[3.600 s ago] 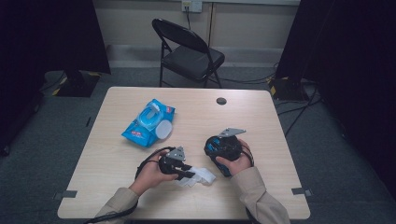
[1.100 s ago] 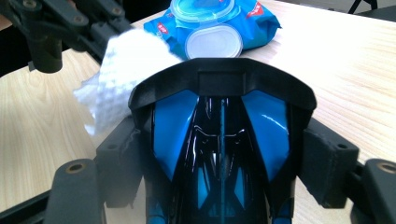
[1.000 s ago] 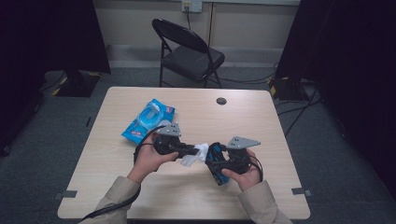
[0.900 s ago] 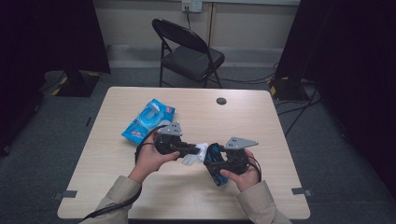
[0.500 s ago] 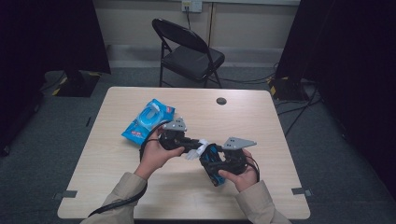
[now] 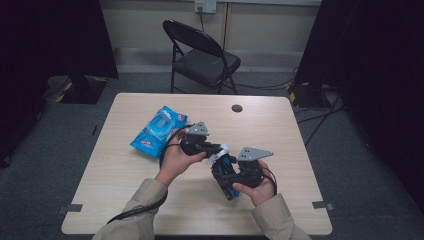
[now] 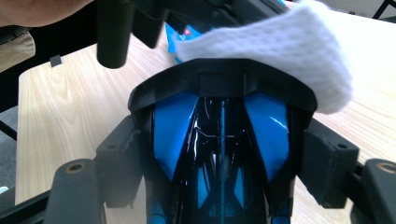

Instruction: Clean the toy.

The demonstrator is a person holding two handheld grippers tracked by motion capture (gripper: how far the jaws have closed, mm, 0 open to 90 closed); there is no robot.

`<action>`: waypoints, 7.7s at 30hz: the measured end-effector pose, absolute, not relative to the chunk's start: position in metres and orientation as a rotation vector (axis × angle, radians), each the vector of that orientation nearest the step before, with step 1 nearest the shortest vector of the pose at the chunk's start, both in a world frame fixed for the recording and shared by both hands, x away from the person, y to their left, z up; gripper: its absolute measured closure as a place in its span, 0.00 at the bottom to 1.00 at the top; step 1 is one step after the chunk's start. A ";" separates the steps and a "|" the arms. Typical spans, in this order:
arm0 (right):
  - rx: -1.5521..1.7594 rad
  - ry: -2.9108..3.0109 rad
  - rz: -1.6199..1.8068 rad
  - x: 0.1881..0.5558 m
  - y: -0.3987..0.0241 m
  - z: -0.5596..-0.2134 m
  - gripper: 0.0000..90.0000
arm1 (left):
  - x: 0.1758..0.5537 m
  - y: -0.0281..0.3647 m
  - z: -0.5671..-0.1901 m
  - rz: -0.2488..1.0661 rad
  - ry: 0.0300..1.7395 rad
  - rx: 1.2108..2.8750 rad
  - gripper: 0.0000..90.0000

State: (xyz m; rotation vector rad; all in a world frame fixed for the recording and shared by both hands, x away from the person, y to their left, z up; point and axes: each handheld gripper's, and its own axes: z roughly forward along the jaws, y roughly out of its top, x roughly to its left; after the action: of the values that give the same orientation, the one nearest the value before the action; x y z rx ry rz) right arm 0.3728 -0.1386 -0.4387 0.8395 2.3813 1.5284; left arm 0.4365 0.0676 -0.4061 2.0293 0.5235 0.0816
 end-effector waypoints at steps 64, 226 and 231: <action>0.941 2.289 1.523 0.384 -0.161 -0.440 0.29 | 0.404 0.108 -0.403 0.119 0.416 1.999 0.94; 0.918 2.262 1.581 0.381 -0.164 -0.429 0.29 | 0.426 0.156 -0.432 0.267 0.594 2.035 0.92; 0.914 2.254 1.589 0.380 -0.164 -0.426 0.28 | 0.422 0.153 -0.438 0.252 0.567 2.053 0.92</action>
State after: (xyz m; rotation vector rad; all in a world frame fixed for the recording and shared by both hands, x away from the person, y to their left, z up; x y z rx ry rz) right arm 0.3805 -0.1642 -0.4263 0.9136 2.2536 1.5894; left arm 0.4225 0.1534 -0.4384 2.0530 0.5671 0.2516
